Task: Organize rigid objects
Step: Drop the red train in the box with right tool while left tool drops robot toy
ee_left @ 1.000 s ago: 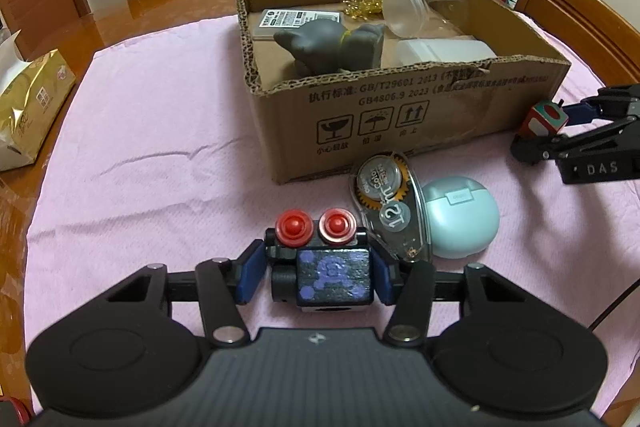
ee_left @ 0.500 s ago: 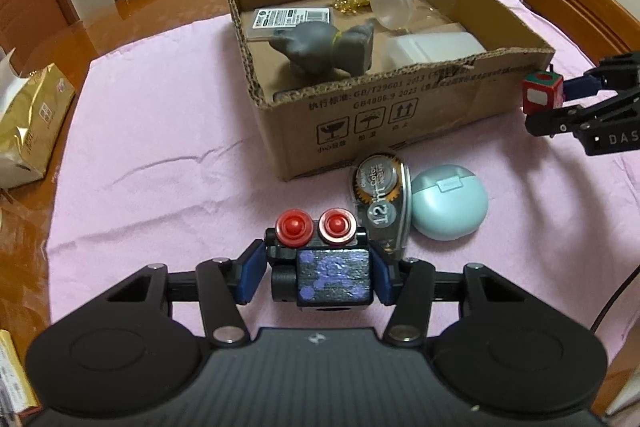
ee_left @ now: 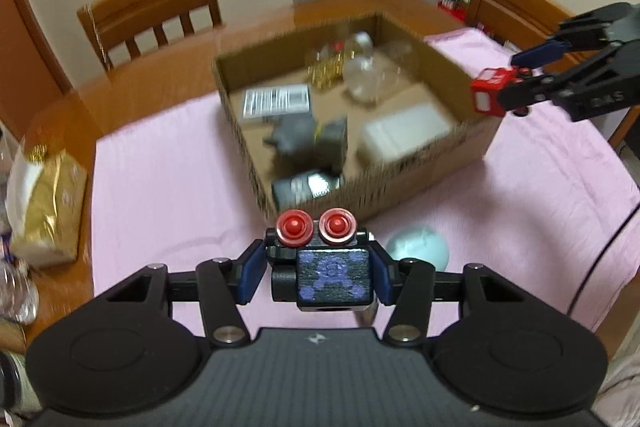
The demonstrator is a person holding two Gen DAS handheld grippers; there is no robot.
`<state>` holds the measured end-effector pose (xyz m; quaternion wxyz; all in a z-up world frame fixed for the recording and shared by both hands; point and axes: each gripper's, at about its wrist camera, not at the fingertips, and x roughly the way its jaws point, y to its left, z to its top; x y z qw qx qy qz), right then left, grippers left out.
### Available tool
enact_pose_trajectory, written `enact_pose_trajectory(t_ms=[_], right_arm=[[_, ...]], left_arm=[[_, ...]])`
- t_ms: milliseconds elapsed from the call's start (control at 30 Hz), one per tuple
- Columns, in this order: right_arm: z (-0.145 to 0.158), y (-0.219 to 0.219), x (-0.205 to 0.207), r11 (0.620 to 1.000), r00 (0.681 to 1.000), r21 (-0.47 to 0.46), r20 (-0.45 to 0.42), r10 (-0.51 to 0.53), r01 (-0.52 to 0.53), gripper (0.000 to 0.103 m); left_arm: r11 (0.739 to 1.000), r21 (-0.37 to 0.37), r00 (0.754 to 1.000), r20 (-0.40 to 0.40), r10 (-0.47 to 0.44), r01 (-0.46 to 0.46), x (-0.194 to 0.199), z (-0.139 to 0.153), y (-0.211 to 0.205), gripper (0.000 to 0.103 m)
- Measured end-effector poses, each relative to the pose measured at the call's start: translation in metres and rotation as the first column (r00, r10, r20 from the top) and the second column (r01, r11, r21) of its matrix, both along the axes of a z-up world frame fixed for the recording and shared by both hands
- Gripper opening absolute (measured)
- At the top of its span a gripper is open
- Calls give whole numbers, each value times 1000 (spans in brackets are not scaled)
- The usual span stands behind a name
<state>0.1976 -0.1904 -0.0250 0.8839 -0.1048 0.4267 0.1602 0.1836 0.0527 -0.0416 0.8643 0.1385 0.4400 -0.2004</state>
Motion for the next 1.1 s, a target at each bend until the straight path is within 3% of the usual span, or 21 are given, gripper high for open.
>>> enact_pose_trajectory(t_ms=[267, 433, 467, 800, 867, 933, 1000, 1100], right_arm=[[-5, -1, 42, 999, 999, -6, 35, -38, 38, 61], [-5, -5, 43, 998, 996, 7, 61, -70, 70, 101], [-4, -6, 41, 997, 995, 12, 65, -79, 78, 103], [-2, -14, 25, 984, 987, 79, 7, -160, 159, 103], [-2, -15, 22, 982, 986, 89, 2, -170, 169, 103], [-3, -16, 18, 979, 984, 95, 1, -181, 180, 103], [-4, -15, 15, 977, 982, 95, 0, -190, 189, 103], [-8, -11, 12, 976, 980, 87, -8, -198, 198, 103]], left_arm=[[999, -31, 997, 73, -24, 27, 26, 24, -18, 53], [999, -31, 994, 102, -28, 31, 49, 28, -30, 53], [999, -31, 994, 104, -28, 31, 54, 27, -32, 53], [998, -67, 995, 101, 4, 3, 114, 16, -60, 53], [997, -76, 994, 109, 15, -7, 120, 14, -64, 65], [996, -91, 989, 144, 26, -13, 120, 17, -64, 95], [995, -99, 983, 178, 37, -19, 114, 20, -62, 97], [996, -87, 986, 165, 32, -18, 109, 22, -58, 98]])
